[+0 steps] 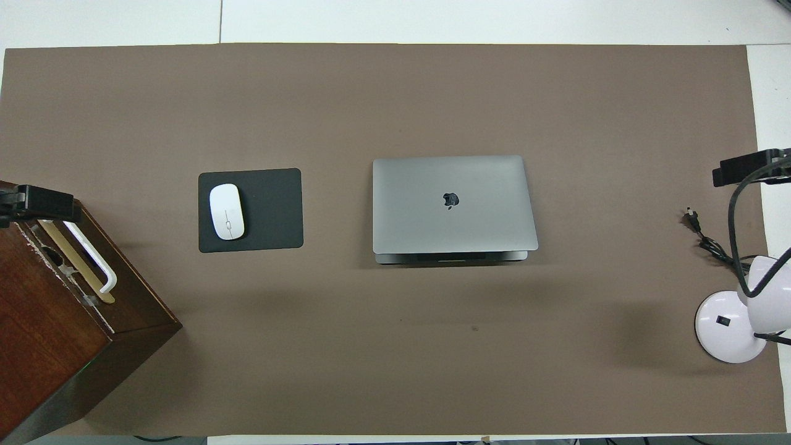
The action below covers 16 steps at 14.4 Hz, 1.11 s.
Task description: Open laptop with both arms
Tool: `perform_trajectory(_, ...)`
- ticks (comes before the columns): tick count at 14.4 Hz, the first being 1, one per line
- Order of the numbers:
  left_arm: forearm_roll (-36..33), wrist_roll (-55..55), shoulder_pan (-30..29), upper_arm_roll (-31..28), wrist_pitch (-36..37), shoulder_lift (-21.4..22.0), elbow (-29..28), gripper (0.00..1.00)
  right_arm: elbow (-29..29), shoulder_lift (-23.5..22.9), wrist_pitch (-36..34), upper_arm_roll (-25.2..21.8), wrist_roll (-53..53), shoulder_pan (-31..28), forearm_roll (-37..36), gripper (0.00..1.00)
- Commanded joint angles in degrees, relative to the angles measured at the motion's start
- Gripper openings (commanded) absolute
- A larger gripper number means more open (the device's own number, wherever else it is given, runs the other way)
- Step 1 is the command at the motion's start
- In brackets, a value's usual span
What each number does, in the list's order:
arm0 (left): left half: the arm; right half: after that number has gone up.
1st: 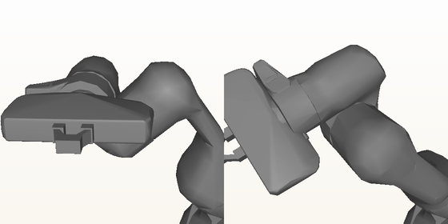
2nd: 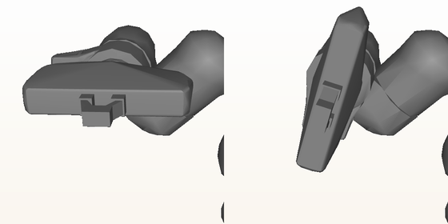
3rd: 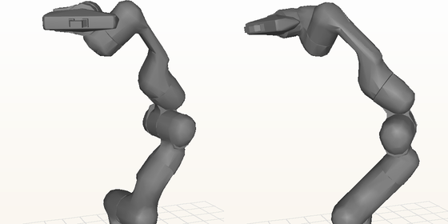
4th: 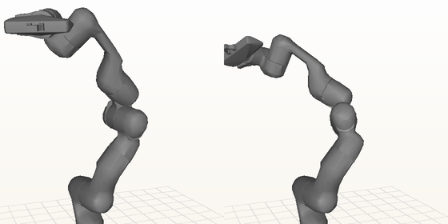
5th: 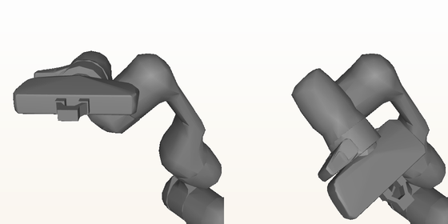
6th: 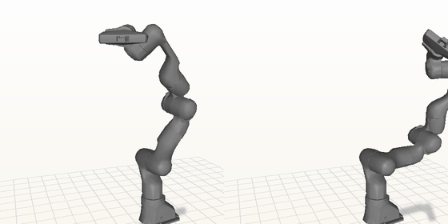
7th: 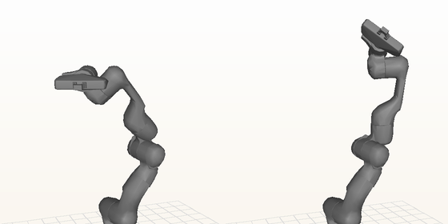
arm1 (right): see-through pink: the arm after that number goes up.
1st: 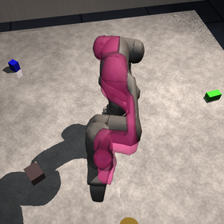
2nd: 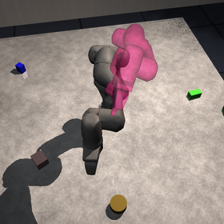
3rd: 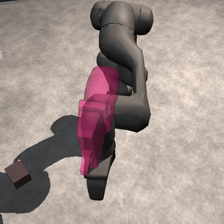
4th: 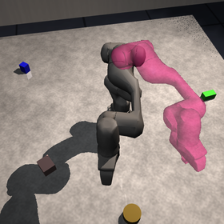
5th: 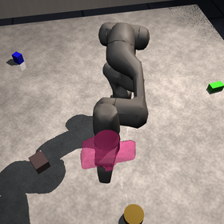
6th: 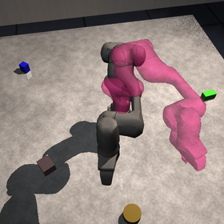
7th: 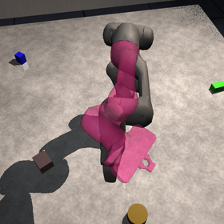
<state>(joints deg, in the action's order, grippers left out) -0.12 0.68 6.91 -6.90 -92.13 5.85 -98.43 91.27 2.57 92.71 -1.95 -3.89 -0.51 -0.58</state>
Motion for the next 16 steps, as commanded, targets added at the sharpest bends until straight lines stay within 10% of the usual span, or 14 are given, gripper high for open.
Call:
perform_trajectory(1,1.2,0.9,-0.8,0.2,1.5,-1.0,1.8,1.00,1.3,0.7,1.4,0.6,-0.4,-1.1,-0.5,1.00)
perform_trajectory(16,1.0,1.1,-0.8,0.3,0.9,-0.9,1.8,1.00,1.2,0.6,2.1,0.6,-1.0,-1.7,-0.5,1.00)
